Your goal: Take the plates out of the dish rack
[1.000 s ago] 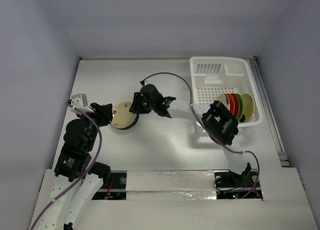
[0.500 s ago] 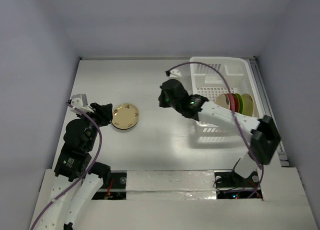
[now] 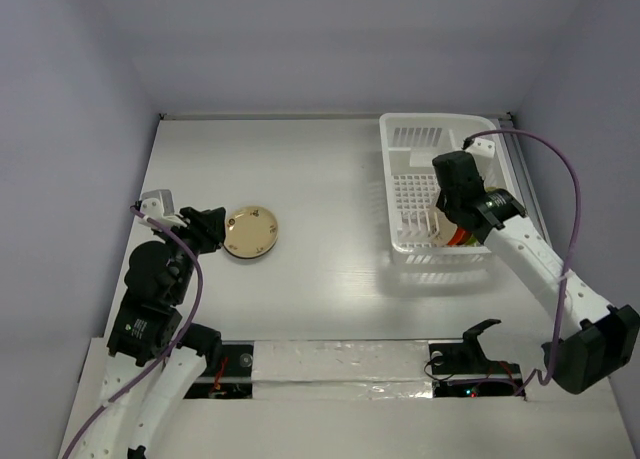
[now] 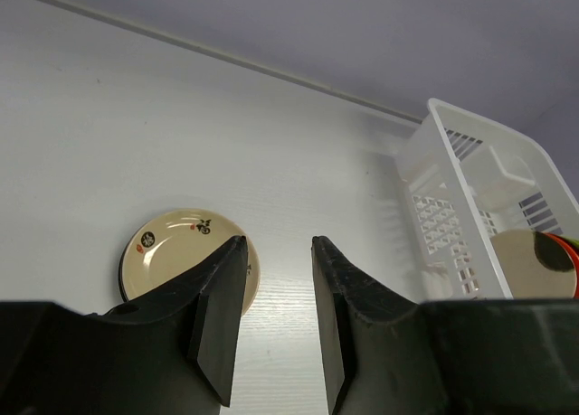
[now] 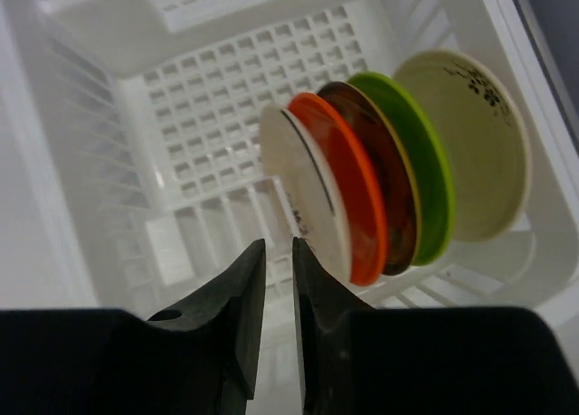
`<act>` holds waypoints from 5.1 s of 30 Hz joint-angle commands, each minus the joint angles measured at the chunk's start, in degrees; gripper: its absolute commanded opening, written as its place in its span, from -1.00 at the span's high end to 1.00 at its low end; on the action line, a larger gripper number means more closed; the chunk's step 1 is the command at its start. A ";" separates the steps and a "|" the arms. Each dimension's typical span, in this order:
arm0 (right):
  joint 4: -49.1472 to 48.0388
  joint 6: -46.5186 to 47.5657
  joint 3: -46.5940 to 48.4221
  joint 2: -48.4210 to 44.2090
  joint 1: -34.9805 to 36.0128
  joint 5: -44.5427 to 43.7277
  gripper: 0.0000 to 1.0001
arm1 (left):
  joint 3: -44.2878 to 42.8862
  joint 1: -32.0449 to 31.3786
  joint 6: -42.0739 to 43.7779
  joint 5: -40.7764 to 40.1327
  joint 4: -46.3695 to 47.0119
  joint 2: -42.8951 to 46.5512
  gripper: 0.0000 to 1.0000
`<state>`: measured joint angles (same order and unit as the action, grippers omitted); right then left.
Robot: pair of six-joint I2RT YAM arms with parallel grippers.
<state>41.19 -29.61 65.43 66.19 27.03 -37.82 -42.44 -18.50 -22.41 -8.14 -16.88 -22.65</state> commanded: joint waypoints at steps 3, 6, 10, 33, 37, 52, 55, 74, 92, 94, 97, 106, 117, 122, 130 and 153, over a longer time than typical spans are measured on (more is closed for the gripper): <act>5.40 5.52 0.84 3.85 -7.15 1.60 0.45 | 0.60 0.40 0.00 0.85 2.65 0.59 0.37; 3.98 7.11 0.40 5.43 -8.48 3.02 0.42 | 0.60 0.40 0.00 0.93 2.73 0.68 0.37; 2.59 7.89 -0.21 6.93 -9.01 4.42 0.41 | 0.60 0.40 0.00 1.02 2.82 0.68 0.37; 7.24 12.11 6.03 16.16 -6.37 -3.57 0.77 | 0.60 0.40 0.09 1.38 2.82 1.91 0.36; 8.91 12.29 6.55 17.83 -4.17 -6.47 0.81 | 0.60 0.40 0.00 1.11 2.73 2.00 0.36; 15.85 12.65 16.48 13.79 3.38 -15.87 1.00 | 0.60 0.40 -0.09 0.93 2.73 1.39 0.36; 16.99 11.41 19.63 11.86 4.70 -17.63 1.00 | 0.60 0.40 -0.09 0.85 2.73 1.21 0.36; -28.43 -0.88 27.81 33.37 25.70 26.38 1.00 | 0.69 0.92 -0.26 0.06 2.65 0.24 0.36; -37.59 -13.03 29.05 53.69 26.24 39.32 0.37 | 0.69 0.92 -0.26 0.41 2.65 0.24 0.36; -36.28 -12.50 28.79 53.34 26.24 38.88 0.31 | 0.69 0.92 -0.26 0.41 2.65 0.33 0.36; -34.44 -11.01 28.44 52.37 26.24 38.26 0.02 | 0.69 0.92 -0.26 0.32 2.65 0.42 0.36; -24.68 -4.41 22.21 39.47 26.24 20.91 -0.15 | 0.69 0.92 -0.26 0.32 2.56 0.95 0.36; -7.28 -1.78 1.03 3.88 8.08 1.53 1.00 | 0.77 0.92 -0.17 1.11 2.82 2.61 0.36; 3.36 -0.20 -1.80 -1.42 -3.02 -1.29 0.69 | 0.69 0.92 -0.26 1.02 2.73 3.41 0.36; 8.47 4.73 2.24 4.99 -9.27 2.13 0.30 | 0.60 0.40 -0.26 0.67 2.65 3.76 0.36; 6.18 10.35 5.76 14.93 -13.40 1.44 0.70 | 0.60 0.40 -0.26 0.50 2.65 3.67 0.36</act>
<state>48.75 -20.47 68.05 81.56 13.87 -34.41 -42.00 -17.91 -22.59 -7.57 -16.51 -19.64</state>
